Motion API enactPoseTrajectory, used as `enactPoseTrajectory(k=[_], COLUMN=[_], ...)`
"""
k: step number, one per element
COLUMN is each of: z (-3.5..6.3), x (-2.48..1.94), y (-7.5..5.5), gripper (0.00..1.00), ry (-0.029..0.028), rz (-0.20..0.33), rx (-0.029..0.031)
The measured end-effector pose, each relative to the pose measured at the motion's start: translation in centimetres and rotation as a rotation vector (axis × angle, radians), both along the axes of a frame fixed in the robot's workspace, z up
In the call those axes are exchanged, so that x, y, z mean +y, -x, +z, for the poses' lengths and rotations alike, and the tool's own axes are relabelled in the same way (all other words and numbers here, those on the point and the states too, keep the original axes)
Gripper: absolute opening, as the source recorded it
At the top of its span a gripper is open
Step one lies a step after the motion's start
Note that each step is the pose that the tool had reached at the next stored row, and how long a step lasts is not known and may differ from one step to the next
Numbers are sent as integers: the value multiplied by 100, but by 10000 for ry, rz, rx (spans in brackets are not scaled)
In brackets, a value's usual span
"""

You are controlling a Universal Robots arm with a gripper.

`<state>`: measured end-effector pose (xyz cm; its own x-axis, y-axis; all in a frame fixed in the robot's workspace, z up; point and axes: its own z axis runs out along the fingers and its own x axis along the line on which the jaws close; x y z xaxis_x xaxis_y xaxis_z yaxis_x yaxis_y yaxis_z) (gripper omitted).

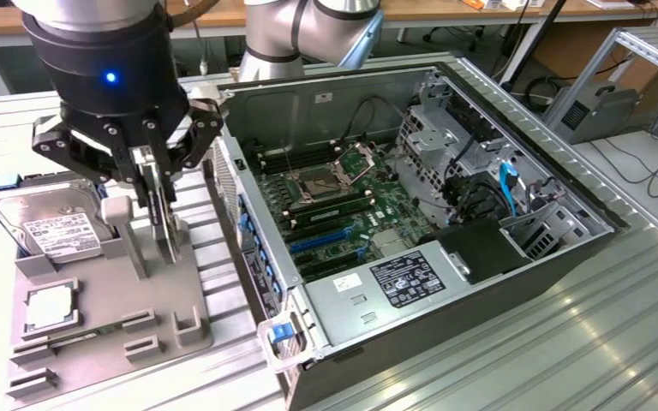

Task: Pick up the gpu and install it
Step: 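Pick up the gpu and move the gpu toward the slot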

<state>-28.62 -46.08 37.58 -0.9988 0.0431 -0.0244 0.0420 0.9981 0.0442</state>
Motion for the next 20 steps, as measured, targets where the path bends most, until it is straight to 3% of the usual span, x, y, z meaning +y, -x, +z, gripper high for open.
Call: enactPoseTrajectory(k=[1, 6, 20], z=[185, 358, 418], x=[8, 18, 20], y=[0, 0, 0], gripper=[27, 27, 27], ry=[0, 1, 1], rz=[23, 44, 50], rx=[0, 0, 0])
